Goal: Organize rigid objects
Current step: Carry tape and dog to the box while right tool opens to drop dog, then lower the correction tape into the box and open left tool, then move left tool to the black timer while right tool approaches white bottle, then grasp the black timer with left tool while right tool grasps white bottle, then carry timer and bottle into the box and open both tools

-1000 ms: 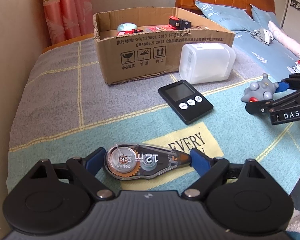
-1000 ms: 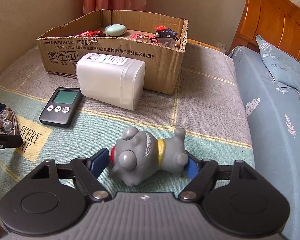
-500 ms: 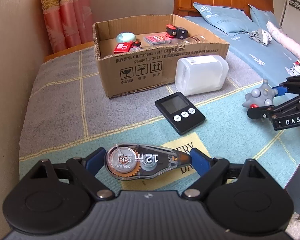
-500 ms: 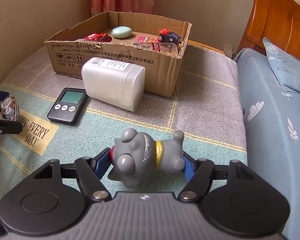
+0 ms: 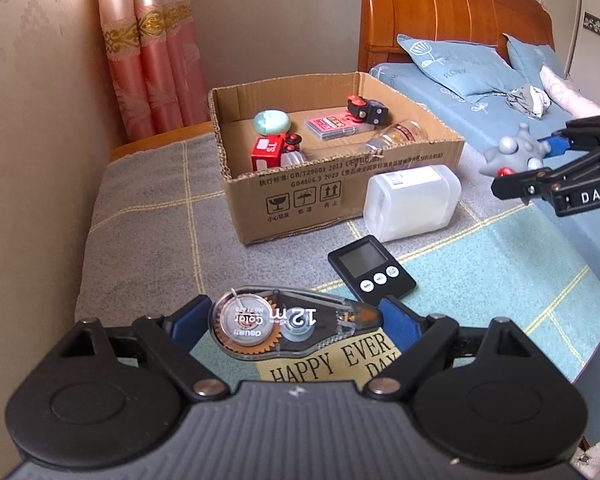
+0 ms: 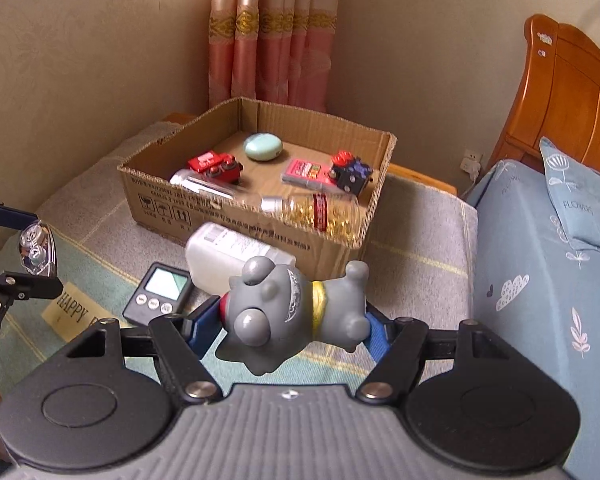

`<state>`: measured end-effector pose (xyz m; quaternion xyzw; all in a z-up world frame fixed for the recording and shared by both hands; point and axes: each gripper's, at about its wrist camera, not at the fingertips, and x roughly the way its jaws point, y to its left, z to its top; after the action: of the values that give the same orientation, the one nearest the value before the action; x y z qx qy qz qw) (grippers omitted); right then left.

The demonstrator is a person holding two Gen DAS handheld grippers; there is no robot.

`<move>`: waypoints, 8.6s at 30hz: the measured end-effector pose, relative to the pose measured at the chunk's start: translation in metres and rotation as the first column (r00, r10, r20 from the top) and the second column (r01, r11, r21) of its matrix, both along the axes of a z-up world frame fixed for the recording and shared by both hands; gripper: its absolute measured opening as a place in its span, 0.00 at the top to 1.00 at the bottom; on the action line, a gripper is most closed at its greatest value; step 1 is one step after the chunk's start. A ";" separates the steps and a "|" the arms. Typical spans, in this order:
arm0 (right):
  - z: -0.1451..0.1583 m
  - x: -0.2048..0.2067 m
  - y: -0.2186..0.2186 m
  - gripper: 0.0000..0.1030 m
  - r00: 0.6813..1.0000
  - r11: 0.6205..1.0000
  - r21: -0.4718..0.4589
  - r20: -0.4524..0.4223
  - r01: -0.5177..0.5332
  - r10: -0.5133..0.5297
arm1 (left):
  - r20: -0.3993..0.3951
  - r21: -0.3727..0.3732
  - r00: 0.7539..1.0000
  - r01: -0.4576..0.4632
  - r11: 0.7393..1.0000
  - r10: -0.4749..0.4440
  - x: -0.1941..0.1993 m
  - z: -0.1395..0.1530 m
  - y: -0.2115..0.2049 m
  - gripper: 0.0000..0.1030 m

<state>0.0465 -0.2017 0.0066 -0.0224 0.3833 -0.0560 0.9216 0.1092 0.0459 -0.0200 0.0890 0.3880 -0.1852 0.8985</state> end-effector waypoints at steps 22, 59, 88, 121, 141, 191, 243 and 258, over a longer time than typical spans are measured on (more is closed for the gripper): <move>0.028 0.157 -0.001 0.26 0.996 0.996 0.004 0.040 -0.085 0.085 | 0.076 -0.005 0.987 -0.139 0.990 0.139 0.014 0.032 0.023 0.13; 0.046 0.059 -0.025 0.00 0.995 1.000 -0.027 0.100 -0.005 0.008 | 0.011 -0.017 0.999 -0.035 0.999 0.035 0.229 0.058 -0.074 0.13; 0.030 0.047 -0.009 0.00 0.996 0.997 0.050 0.062 0.054 -0.057 | 0.078 0.052 0.993 -0.089 0.995 0.085 0.171 0.078 -0.053 0.02; -0.043 0.079 0.016 0.00 0.971 0.948 0.212 -0.037 0.239 -0.237 | 0.033 0.020 0.942 -0.334 0.942 0.333 0.041 -0.012 -0.008 0.02; -0.059 0.030 -0.013 0.00 0.935 0.918 0.179 -0.079 0.355 -0.346 | -0.050 -0.020 0.983 -0.180 0.983 0.179 0.049 -0.028 -0.047 0.02; -0.094 0.003 -0.015 0.00 0.957 0.958 0.070 -0.111 0.278 -0.269 | -0.090 0.049 0.990 -0.106 0.993 0.110 0.066 -0.066 -0.065 0.07; -0.072 0.033 -0.005 0.14 0.998 0.997 -0.056 0.031 -0.048 0.050 | -0.115 0.000 0.986 -0.118 0.993 0.117 0.051 -0.059 -0.039 0.33; 0.001 0.040 0.001 0.15 0.986 0.991 -0.050 0.101 -0.128 0.132 | -0.073 0.000 0.995 -0.065 0.998 0.065 0.045 -0.009 -0.028 0.33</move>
<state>0.0863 -0.2004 0.0072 -0.0643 0.3312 -0.0051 0.9413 0.1545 0.0178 -0.0293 0.0685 0.4232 -0.1592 0.8893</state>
